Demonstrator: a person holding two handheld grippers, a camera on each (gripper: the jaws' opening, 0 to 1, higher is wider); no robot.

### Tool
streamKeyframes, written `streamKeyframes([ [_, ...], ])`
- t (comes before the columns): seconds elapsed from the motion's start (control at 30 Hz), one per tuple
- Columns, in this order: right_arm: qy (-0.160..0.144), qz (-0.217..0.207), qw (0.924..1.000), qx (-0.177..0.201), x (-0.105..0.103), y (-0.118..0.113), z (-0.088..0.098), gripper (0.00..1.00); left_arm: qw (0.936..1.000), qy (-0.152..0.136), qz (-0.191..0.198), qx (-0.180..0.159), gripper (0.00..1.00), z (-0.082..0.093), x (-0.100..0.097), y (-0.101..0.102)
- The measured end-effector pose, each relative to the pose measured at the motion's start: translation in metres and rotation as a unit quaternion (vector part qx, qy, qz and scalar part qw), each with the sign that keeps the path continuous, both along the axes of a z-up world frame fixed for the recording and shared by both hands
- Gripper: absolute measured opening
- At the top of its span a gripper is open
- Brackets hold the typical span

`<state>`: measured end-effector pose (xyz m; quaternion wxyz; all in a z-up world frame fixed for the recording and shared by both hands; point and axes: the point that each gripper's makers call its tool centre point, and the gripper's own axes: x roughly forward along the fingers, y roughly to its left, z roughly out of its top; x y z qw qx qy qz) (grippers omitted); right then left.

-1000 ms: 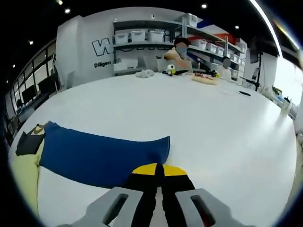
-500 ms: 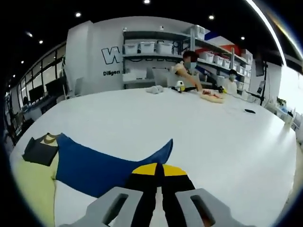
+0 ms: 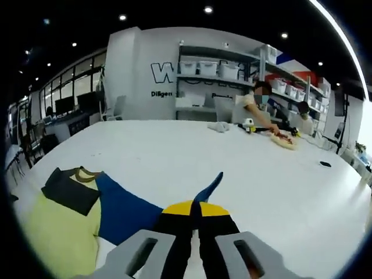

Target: Fold the garment on the visible template until the final outline fits inside the template.

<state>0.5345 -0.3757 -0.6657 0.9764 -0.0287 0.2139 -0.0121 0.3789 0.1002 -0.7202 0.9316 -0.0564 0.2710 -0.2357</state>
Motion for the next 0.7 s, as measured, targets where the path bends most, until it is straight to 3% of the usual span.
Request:
streamKeyframes([
  [0.27, -0.015, 0.051, 0.9986, -0.005, 0.021, 0.056, 0.021, 0.0, 0.9999, -0.008, 0.005, -0.008, 0.57, 0.004, 0.002, 0.002],
  [0.7, -0.013, 0.124, 0.9922, 0.002, 0.042, 0.146, 0.022, 0.0, 0.9998, -0.012, 0.009, -0.013, 0.57, 0.007, 0.003, 0.004],
])
